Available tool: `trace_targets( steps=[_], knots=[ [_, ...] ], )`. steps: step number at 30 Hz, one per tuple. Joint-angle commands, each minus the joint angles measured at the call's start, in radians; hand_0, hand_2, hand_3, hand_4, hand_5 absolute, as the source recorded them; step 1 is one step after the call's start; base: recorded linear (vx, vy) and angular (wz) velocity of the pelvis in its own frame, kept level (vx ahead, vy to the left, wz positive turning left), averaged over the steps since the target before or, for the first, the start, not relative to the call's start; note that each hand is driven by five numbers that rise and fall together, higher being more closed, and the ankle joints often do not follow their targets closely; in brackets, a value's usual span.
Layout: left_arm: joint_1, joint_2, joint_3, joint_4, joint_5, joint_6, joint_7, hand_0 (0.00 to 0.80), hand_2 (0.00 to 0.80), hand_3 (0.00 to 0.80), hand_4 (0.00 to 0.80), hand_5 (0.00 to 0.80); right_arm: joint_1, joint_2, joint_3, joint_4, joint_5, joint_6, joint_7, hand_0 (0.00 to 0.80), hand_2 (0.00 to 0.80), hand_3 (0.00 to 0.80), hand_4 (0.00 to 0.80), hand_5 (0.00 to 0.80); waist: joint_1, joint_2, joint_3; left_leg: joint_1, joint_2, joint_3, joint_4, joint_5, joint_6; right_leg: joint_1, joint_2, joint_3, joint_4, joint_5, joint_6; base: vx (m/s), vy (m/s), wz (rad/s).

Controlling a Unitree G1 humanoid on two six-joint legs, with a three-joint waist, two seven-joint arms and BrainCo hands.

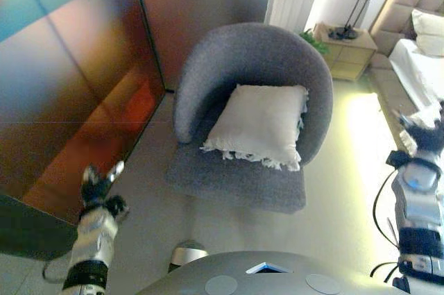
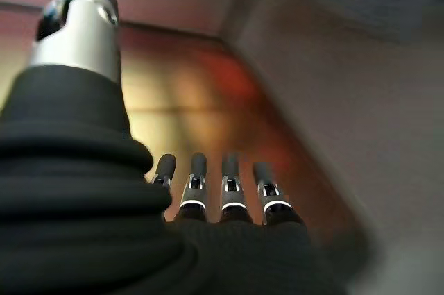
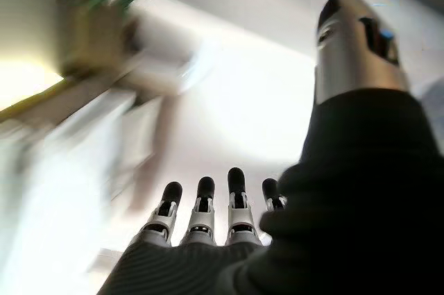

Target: Pick up the cushion and take it to the sofa

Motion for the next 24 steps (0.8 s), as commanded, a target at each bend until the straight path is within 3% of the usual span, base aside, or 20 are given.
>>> trace_targets(
  steps=[1,3,4,8,11,18,20,24],
  knots=[
    [0.008,-0.034,0.043,0.150,0.028,0.000,0.045,0.000,0.000,0.000,0.000,0.000,0.075,0.039,-0.008,0.138,0.089,-0.077,-0.142,0.000,0.000,0.000,0.000,0.000,-0.019,0.026,0.020,0.065,0.019,0.060,0.009,-0.107,0.018,-0.050,-0.039,0.004,0.003,0.060,0.031,-0.152,0.005,-0.15],
    [-0.008,-0.033,0.043,0.239,0.019,0.035,0.063,0.000,0.000,0.000,0.000,0.000,0.087,0.073,0.036,0.277,0.170,-0.093,-0.179,0.000,0.000,0.000,0.000,0.000,-0.032,0.021,0.025,0.060,0.019,0.071,0.009,-0.107,0.020,-0.060,-0.038,0.021,0.003,0.064,0.031,-0.138,0.007,-0.15],
    [-0.022,-0.035,0.043,0.317,0.011,0.072,0.058,0.000,0.000,0.000,0.000,0.000,0.081,0.093,0.049,0.436,0.200,-0.119,-0.175,0.000,0.000,0.000,0.000,0.000,-0.035,0.018,0.025,0.065,0.019,0.075,0.009,-0.119,0.020,-0.056,-0.036,0.029,0.003,0.054,0.032,-0.109,0.001,-0.11],
    [-0.104,-0.044,-0.006,0.544,0.091,0.078,0.072,0.000,0.000,0.000,0.000,0.000,0.015,0.118,0.098,0.855,0.341,-0.089,-0.082,0.000,0.000,0.000,0.000,0.000,-0.031,0.013,0.026,0.055,0.015,0.081,0.009,-0.115,0.027,-0.072,-0.035,0.050,0.003,0.065,0.027,-0.106,-0.008,-0.17],
    [-0.160,-0.078,-0.048,0.691,0.077,0.113,0.065,0.000,0.000,0.000,0.000,0.000,-0.026,0.169,0.172,1.045,0.428,0.046,0.017,0.000,0.000,0.000,0.000,0.000,-0.031,0.014,0.024,0.053,0.014,0.083,0.009,-0.123,0.033,-0.081,-0.034,0.072,0.003,0.066,0.021,-0.073,0.005,-0.10],
    [-0.227,-0.143,-0.116,0.769,0.124,0.237,-0.058,0.000,0.000,0.000,0.000,0.000,-0.091,0.241,0.361,1.120,0.329,0.283,0.283,0.000,0.000,0.000,0.000,0.000,-0.036,0.030,0.025,0.047,0.014,0.085,0.009,-0.130,0.033,-0.096,-0.041,0.088,0.011,0.057,0.012,-0.058,0.044,-0.10],
    [-0.238,-0.147,-0.138,0.761,0.115,0.252,-0.080,0.000,0.000,0.000,0.000,0.000,-0.105,0.234,0.396,1.116,0.263,0.293,0.347,0.000,0.000,0.000,0.000,0.000,-0.036,0.033,0.028,0.047,0.014,0.086,0.009,-0.131,0.031,-0.096,-0.042,0.087,0.013,0.054,0.011,-0.040,0.049,-0.02],
    [-0.252,-0.151,-0.180,0.742,0.087,0.262,-0.092,0.000,0.000,0.000,0.000,0.000,-0.120,0.210,0.432,1.116,0.235,0.289,0.363,0.000,0.000,0.000,0.000,0.000,-0.032,0.034,0.025,0.048,0.016,0.083,0.009,-0.142,0.029,-0.091,-0.043,0.078,0.013,0.041,0.016,-0.022,0.007,0.00]
  ],
)
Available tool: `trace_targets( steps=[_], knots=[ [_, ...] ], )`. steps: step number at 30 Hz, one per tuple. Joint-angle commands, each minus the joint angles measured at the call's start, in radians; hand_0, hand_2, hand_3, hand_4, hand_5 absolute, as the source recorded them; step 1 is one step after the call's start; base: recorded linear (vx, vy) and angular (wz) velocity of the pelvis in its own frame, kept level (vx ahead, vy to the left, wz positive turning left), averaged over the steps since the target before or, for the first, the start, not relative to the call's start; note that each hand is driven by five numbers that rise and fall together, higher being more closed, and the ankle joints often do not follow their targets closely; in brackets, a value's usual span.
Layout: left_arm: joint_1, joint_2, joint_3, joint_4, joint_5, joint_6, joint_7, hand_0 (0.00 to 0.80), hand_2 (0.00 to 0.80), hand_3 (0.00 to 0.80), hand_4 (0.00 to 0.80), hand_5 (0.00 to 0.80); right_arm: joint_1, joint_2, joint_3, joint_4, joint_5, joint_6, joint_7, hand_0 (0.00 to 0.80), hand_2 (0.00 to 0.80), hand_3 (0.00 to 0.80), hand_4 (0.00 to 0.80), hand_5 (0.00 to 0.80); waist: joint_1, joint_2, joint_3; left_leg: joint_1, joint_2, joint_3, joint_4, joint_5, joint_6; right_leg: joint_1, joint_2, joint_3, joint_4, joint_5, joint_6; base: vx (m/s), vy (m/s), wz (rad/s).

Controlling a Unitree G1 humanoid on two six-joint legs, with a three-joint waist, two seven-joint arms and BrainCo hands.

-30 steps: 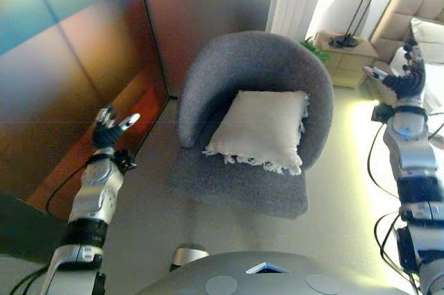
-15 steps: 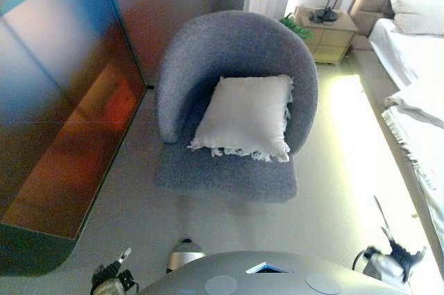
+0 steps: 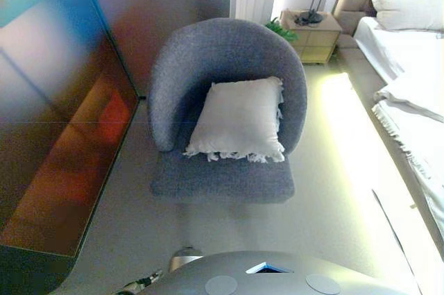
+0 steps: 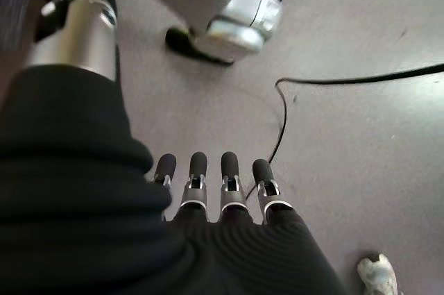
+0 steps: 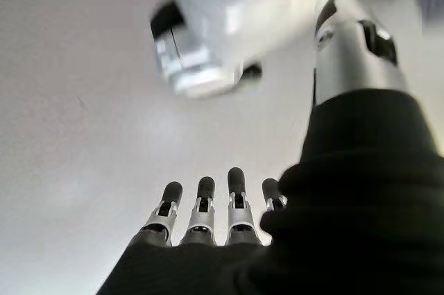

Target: Pick up the cushion and take it to the sofa

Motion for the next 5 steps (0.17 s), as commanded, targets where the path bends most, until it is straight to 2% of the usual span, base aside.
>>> trace_targets(
  steps=[1,5],
  knots=[
    [-0.096,-0.013,-0.017,0.039,0.000,0.014,-0.009,0.000,0.000,0.000,0.000,0.000,-0.106,-0.025,0.013,0.042,-0.063,0.005,0.042,0.000,0.000,0.000,0.000,0.000,0.016,0.010,0.071,0.056,0.007,0.011,0.009,-0.123,0.032,-0.033,-0.046,-0.008,0.012,0.034,0.017,-0.032,-0.016,0.02],
    [-0.100,-0.001,-0.025,0.031,-0.013,0.008,-0.029,0.000,0.000,0.000,0.000,0.000,-0.108,-0.031,0.026,0.042,-0.081,-0.006,0.055,0.000,0.000,0.000,0.000,0.000,0.022,0.007,0.074,0.050,0.008,0.008,0.009,-0.121,0.032,-0.037,-0.045,-0.015,0.014,0.033,0.018,-0.017,-0.010,0.00]
  ],
)
